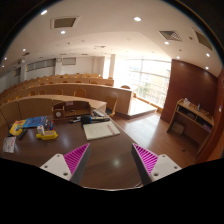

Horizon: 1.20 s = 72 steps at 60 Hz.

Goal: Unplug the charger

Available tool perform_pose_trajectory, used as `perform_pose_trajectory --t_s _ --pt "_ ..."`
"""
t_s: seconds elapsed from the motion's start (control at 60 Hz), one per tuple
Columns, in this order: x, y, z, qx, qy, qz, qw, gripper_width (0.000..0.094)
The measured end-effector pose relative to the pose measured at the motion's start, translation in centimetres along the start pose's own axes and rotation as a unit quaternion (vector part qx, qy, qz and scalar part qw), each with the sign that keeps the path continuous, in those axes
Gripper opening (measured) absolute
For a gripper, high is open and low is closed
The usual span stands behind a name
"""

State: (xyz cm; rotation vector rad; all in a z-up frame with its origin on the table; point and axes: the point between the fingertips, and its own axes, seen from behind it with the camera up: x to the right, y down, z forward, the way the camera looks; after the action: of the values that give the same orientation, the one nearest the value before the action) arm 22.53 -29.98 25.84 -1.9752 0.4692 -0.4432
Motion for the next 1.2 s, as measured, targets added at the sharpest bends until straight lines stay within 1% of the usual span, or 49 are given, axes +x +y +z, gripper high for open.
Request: perform_pose_trajectory --t_s 0.1,0.183,0.283,0.367,0.467,0.55,0.617,0.717,0.867,0.933,1.033,1.15,1.2 --pt "0.5 0.9 0.1 -0.002 0.002 0.000 1.000 0.0852" --pt "0.8 2.5 0.3 -0.013 -0.002 0.002 1.000 0.0854" --pt "0.5 5.6 0.6 -0.031 -0.008 -0.004 0.999 0.0855" --pt "-1.2 9.2 0.9 -0.054 -0.017 -0.013 0.998 0.0851" --pt "-6.6 13.6 1.6 -0.083 -0.063 -0.028 0.994 0.0849" --pt "-13.0 15.7 2.2 -0.096 -0.114 -0.039 0.988 0.0851" --pt "-18.8 15.4 3.0 -0.085 -0.151 -0.053 0.983 0.0850" --pt "-27.7 12.9 5.4 -0.049 -0.193 -0.066 0.978 0.0852" --pt "-40.0 8.0 11.6 -0.002 -0.236 -0.064 0.970 0.0855" --pt "-44.3 6.2 15.1 0.009 -0.242 -0.062 0.968 0.0852" --pt "-49.0 4.5 20.2 0.013 -0.241 -0.059 0.969 0.0852" --pt "-52.2 4.4 25.5 0.002 -0.226 -0.065 0.972 0.0842" --pt "-52.8 4.4 27.0 0.004 -0.215 -0.072 0.974 0.0810"
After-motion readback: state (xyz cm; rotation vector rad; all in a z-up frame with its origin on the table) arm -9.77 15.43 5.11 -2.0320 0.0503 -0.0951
